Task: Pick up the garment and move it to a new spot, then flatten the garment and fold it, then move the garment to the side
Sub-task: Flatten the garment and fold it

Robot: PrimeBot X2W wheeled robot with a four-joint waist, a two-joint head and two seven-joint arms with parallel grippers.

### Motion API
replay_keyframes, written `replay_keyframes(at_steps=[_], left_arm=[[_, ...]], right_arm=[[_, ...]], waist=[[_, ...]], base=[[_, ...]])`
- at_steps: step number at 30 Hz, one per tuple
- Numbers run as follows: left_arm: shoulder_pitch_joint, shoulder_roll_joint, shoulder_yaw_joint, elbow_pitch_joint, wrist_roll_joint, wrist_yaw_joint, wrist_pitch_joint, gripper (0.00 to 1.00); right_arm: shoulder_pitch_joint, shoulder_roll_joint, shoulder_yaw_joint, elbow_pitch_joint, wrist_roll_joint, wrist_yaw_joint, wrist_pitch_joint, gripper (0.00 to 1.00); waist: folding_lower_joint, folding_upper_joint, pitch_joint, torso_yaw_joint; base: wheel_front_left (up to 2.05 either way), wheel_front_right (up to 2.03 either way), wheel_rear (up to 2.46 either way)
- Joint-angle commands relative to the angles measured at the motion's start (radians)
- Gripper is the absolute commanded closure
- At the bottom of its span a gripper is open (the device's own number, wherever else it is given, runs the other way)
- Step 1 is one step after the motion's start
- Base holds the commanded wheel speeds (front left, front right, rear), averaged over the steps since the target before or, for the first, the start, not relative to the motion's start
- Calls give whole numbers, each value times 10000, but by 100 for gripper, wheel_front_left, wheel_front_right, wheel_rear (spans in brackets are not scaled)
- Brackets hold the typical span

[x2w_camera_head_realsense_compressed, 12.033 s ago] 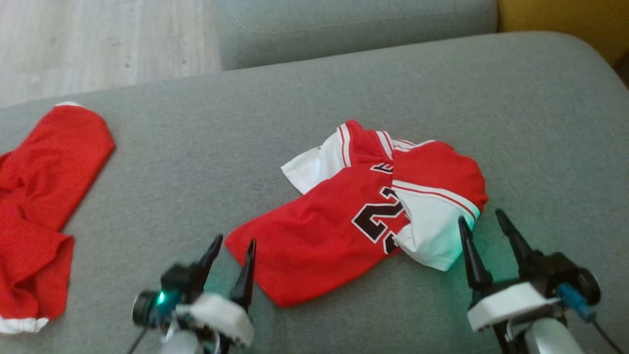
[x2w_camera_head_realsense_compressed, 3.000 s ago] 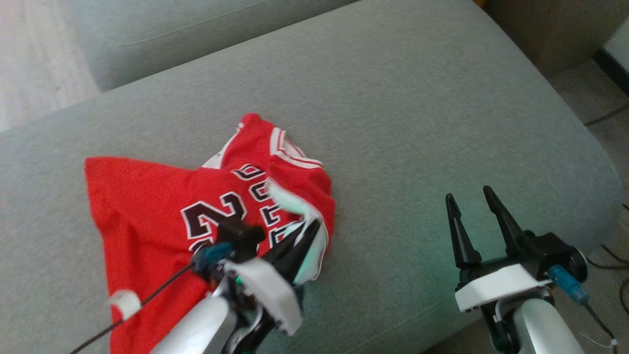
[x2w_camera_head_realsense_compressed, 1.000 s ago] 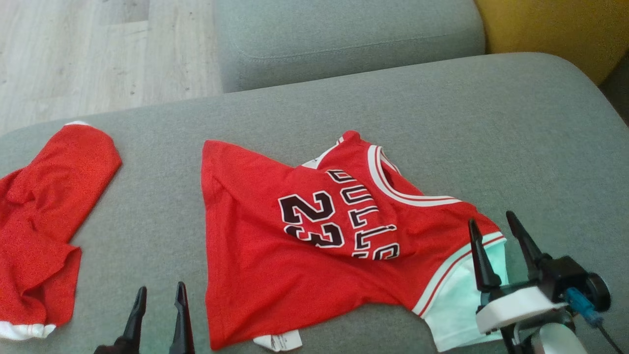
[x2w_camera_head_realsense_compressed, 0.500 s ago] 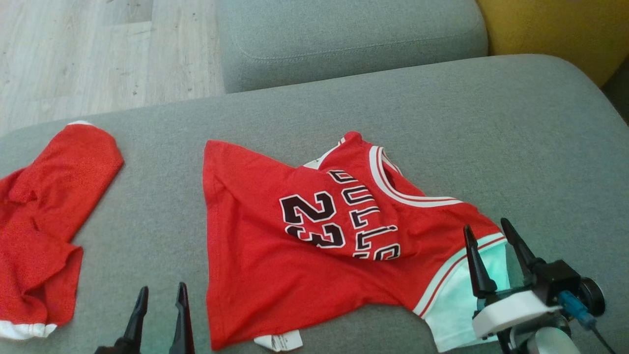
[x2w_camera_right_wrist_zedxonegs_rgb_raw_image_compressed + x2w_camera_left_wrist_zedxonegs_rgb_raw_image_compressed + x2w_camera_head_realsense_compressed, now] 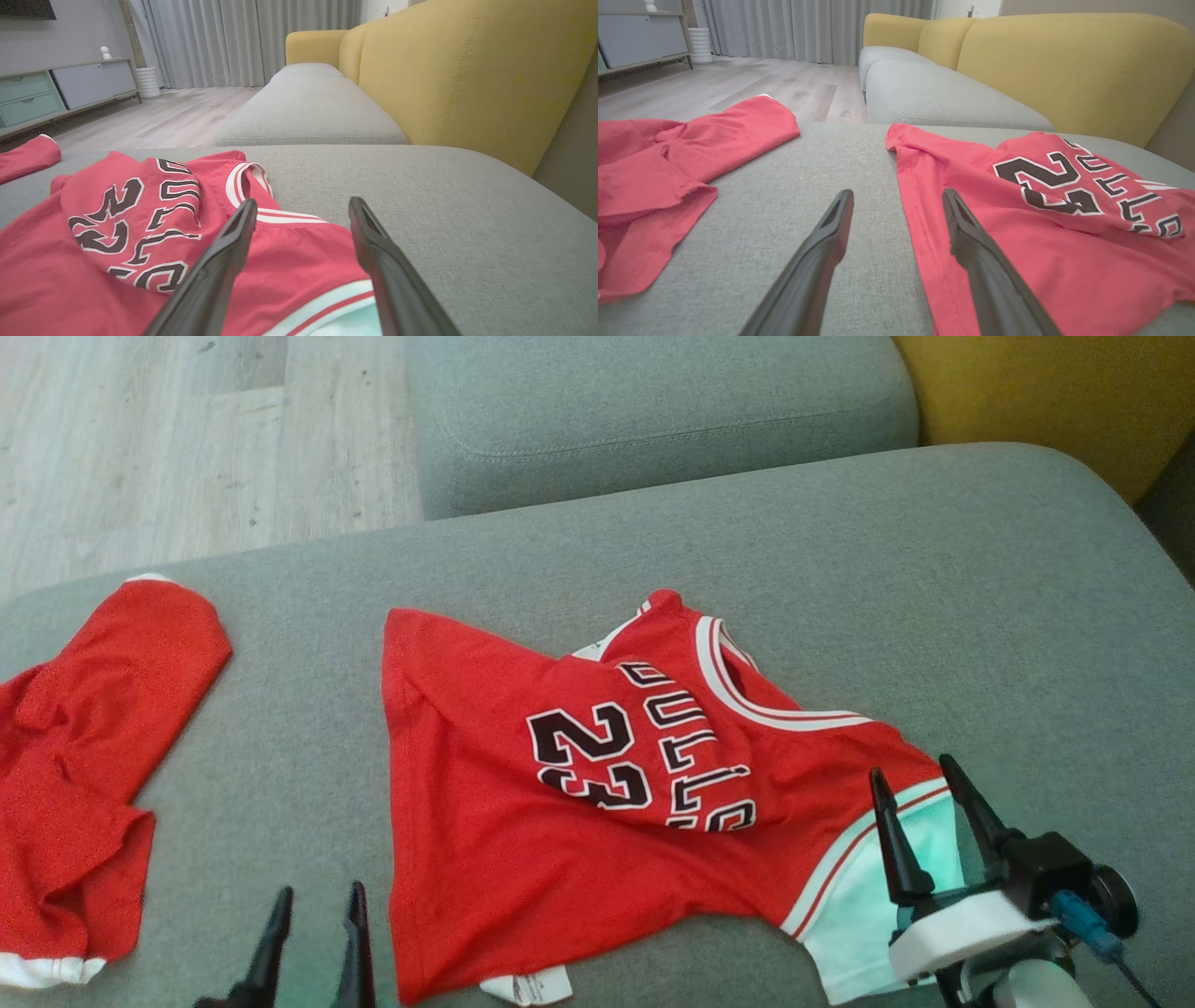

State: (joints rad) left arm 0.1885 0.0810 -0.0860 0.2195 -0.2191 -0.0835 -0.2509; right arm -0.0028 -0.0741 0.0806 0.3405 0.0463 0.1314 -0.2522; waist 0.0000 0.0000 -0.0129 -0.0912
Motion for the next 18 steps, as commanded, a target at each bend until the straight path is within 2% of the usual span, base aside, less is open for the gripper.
replay_keyframes(at_steps=[1, 5, 11, 15, 18], left_arm=[[-264, -28, 279, -199, -6, -72, -108, 0], [43, 399, -291, -37, -355, -364, 349, 0], [599, 1277, -1076, -829, -1168, -458, 1884, 0], [819, 1643, -1298, -1191, -1449, -464, 2641, 0], [849, 1777, -1389, -1368, -1696, -466, 2939, 0]], right_arm=[[-275, -15, 208, -299, 148, -7, -95, 0], [-150, -212, 157, -251, 282, -7, 247, 0], [394, -342, -513, -571, 52, -7, 2516, 0], [832, -279, -688, -778, -131, -7, 4069, 0], [1036, -254, -814, -1026, -178, -7, 4764, 0]], waist=[[0, 0, -4, -30], [0, 0, 18, -103], [0, 0, 176, -226], [0, 0, 298, -312], [0, 0, 436, -334]], base=[[0, 0, 0], [0, 0, 0], [0, 0, 0], [0, 0, 0], [0, 0, 0]])
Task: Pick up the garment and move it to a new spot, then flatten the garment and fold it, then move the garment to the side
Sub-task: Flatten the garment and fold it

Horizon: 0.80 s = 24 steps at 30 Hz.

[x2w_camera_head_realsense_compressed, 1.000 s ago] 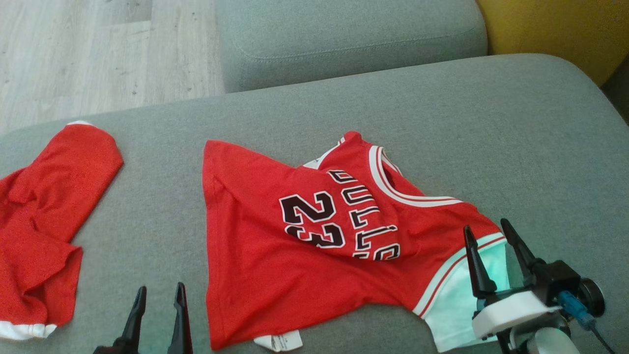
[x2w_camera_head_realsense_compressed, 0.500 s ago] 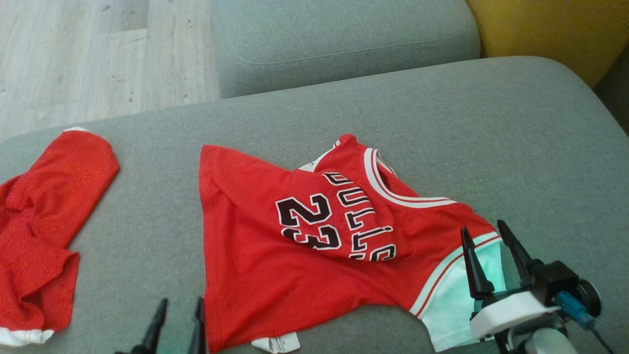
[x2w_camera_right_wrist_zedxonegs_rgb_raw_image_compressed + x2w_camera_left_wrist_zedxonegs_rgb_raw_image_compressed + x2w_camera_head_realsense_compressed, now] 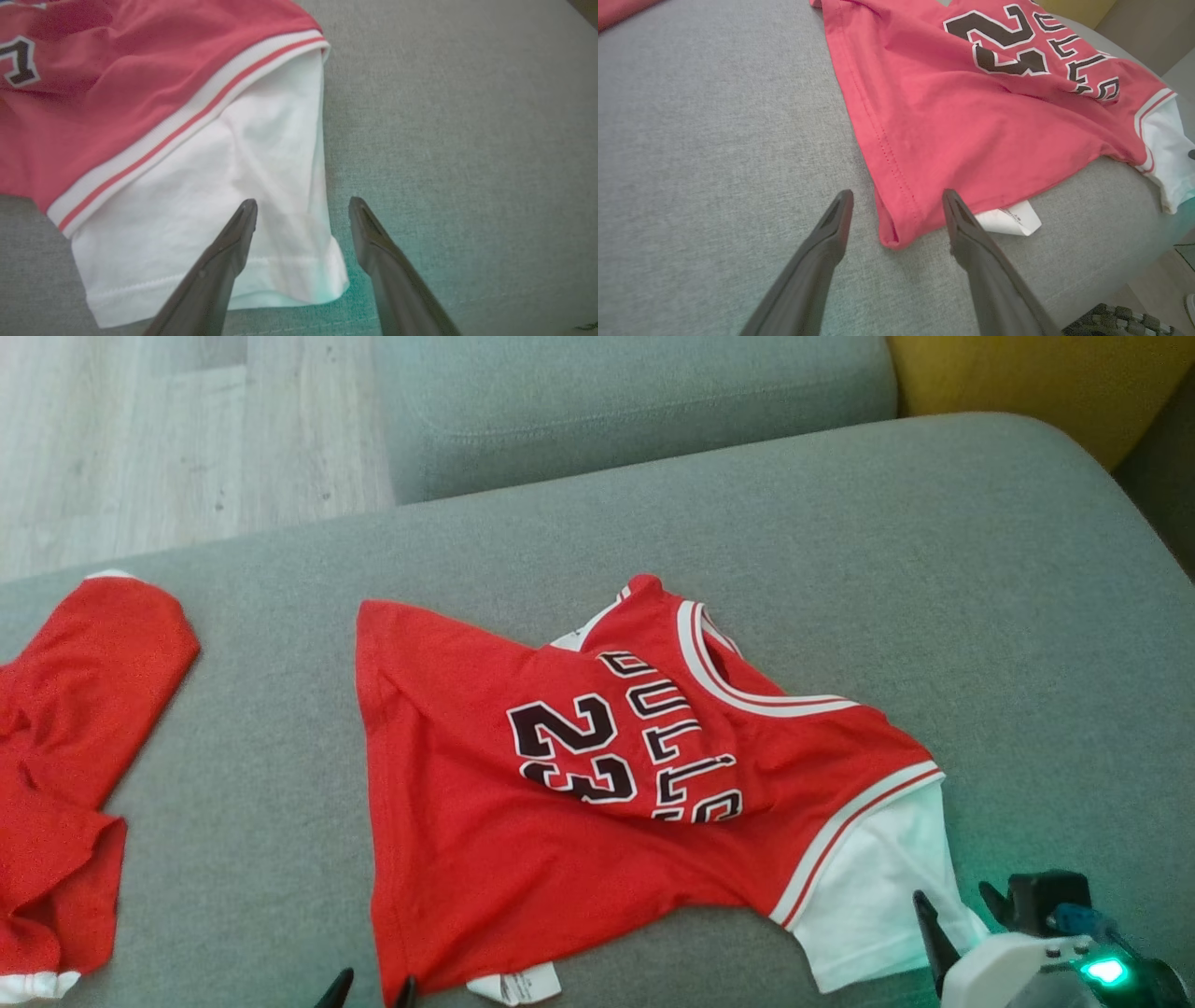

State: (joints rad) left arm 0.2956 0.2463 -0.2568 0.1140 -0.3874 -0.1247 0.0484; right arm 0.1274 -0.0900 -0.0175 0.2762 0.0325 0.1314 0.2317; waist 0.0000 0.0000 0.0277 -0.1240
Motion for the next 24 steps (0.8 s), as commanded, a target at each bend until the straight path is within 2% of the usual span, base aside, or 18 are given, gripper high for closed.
replay_keyframes(at_steps=[1, 9, 24], left_arm=[[-241, 181, 295, -338, -28, -54, 6, 0], [-401, 303, 109, -210, -172, -55, 369, 0], [-635, 424, -70, -130, -357, -40, 423, 0]], right_arm=[[-211, -76, 144, -451, -25, -7, 111, 0], [-100, 6, 269, -537, 385, -7, 1080, 0], [-195, 144, -108, -332, 550, -7, 1380, 0]], waist=[[0, 0, 80, -12], [0, 0, 331, -14], [0, 0, 555, 26]], base=[[0, 0, 0], [0, 0, 0], [0, 0, 0]])
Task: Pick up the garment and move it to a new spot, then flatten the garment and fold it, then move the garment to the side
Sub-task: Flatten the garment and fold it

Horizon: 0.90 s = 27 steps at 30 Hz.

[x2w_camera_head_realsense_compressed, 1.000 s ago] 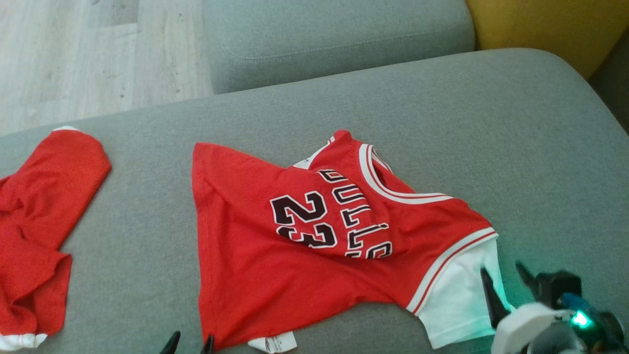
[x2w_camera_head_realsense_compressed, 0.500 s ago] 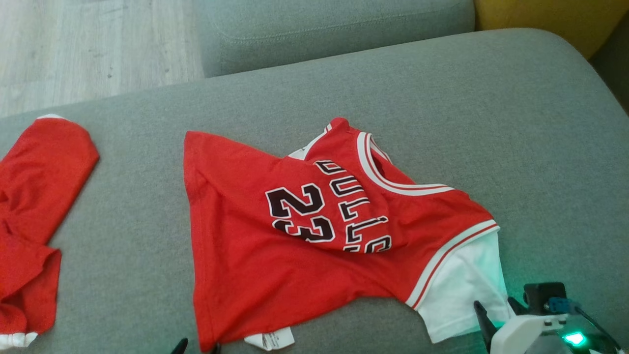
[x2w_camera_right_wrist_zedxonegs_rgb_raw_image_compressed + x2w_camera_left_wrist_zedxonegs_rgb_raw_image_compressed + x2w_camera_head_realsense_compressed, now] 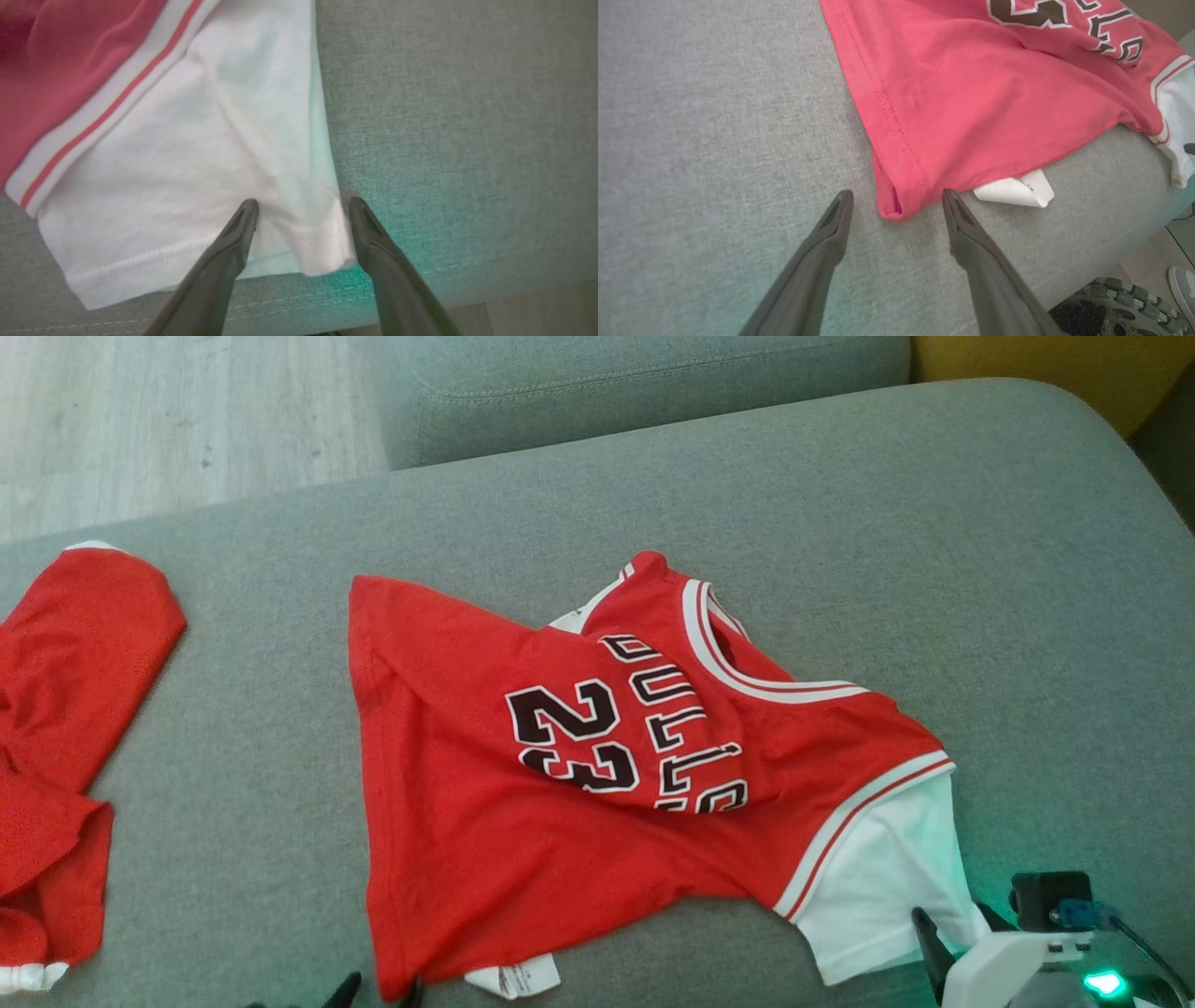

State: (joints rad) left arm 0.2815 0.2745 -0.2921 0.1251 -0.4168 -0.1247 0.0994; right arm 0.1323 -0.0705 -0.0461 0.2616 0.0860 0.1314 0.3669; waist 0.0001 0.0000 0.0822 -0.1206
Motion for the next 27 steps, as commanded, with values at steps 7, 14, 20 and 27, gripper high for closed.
replay_keyframes(at_steps=[7, 14, 20, 27], left_arm=[[-761, 150, 207, -124, -52, -31, -135, 0], [-929, 136, 63, -1, -137, -35, -113, 0], [-978, 164, -3, 146, -260, -37, -94, 0], [-1128, 155, -261, 451, -536, -46, -31, 37]], right_arm=[[-590, 50, 207, 258, 219, -7, -5, 0], [-917, 107, 319, 647, 317, -7, -186, 0], [-1164, 129, 508, 881, 368, -7, -398, 0], [-1329, 114, 951, 1053, 541, -7, -353, 0]], waist=[[-1, 0, 188, 1], [-1, 0, 307, 55], [-1, 0, 303, 79], [-1, 0, 278, 8]], base=[[0, 0, 0], [0, 0, 0], [0, 0, 0], [0, 0, 0]])
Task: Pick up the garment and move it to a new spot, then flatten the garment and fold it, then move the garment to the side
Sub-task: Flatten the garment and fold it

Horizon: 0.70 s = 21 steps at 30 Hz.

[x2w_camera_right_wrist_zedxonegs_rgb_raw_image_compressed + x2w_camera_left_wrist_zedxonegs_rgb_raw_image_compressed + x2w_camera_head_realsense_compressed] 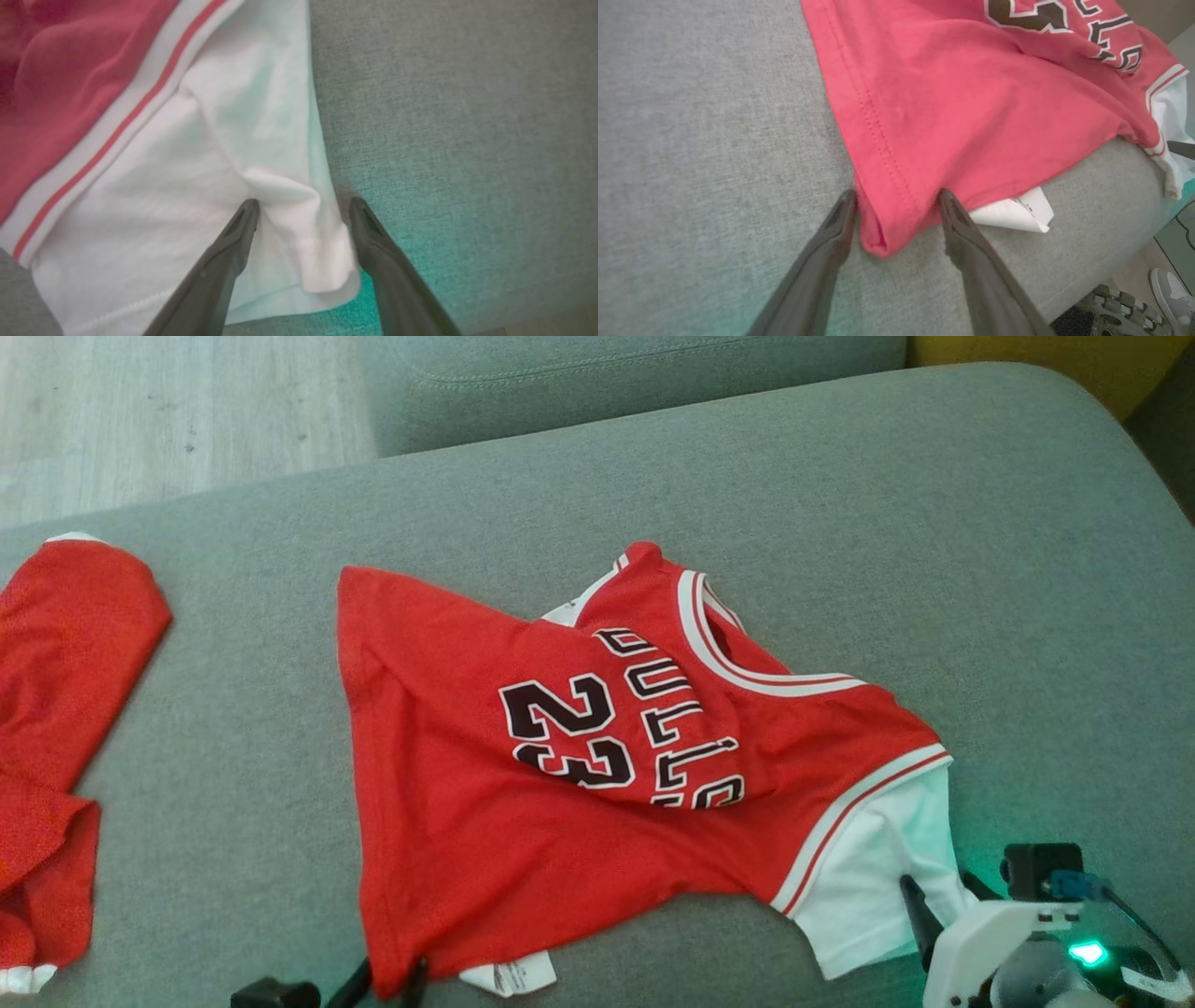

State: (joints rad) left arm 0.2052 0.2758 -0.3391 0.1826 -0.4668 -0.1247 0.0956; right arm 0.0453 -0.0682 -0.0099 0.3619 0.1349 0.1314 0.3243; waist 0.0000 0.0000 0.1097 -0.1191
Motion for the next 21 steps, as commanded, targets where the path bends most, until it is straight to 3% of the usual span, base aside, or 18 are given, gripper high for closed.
replay_keyframes(at_steps=[1, 2, 3, 4, 5, 6, 13, 21], left_arm=[[-398, 155, 141, -82, -63, -47, 19, 55], [-428, 166, 66, -29, -105, -49, 34, 67], [-454, 180, -18, 23, -168, -51, 55, 91], [-480, 198, -102, 62, -245, -53, 68, 100], [-499, 213, -202, 90, -357, -54, 85, 100], [-513, 240, -330, 89, -485, -55, 100, 100], [-435, 500, -947, -873, -2177, -57, 43, 100], [-312, 1538, -513, -4671, -4570, -58, -596, 100]], right_arm=[[-479, 71, 703, 85, 100, -7, 118, 0], [-490, 52, 834, 123, 175, -7, 176, 0], [-498, 27, 999, 154, 283, -7, 239, 0], [-510, -12, 1166, 174, 407, -7, 304, 15], [-532, -43, 1277, 166, 549, -7, 325, 77], [-564, -54, 1354, 127, 731, -7, 293, 98], [-670, -213, 1593, -641, 2043, -7, -2, 100], [-526, -439, 879, -4025, 4629, -7, 78, 100]], waist=[[0, 0, 0, -17], [0, 0, -13, -24], [0, 0, -28, -33], [0, 0, -43, -37], [0, 0, -63, -44], [0, 0, -86, -54], [0, 0, -348, -114], [0, 0, -815, -305]], base=[[0, 0, 0], [0, 0, 0], [0, 0, 0], [0, 0, 0], [0, 0, 0], [0, 0, 0], [0, 0, 0], [0, 0, 0]])
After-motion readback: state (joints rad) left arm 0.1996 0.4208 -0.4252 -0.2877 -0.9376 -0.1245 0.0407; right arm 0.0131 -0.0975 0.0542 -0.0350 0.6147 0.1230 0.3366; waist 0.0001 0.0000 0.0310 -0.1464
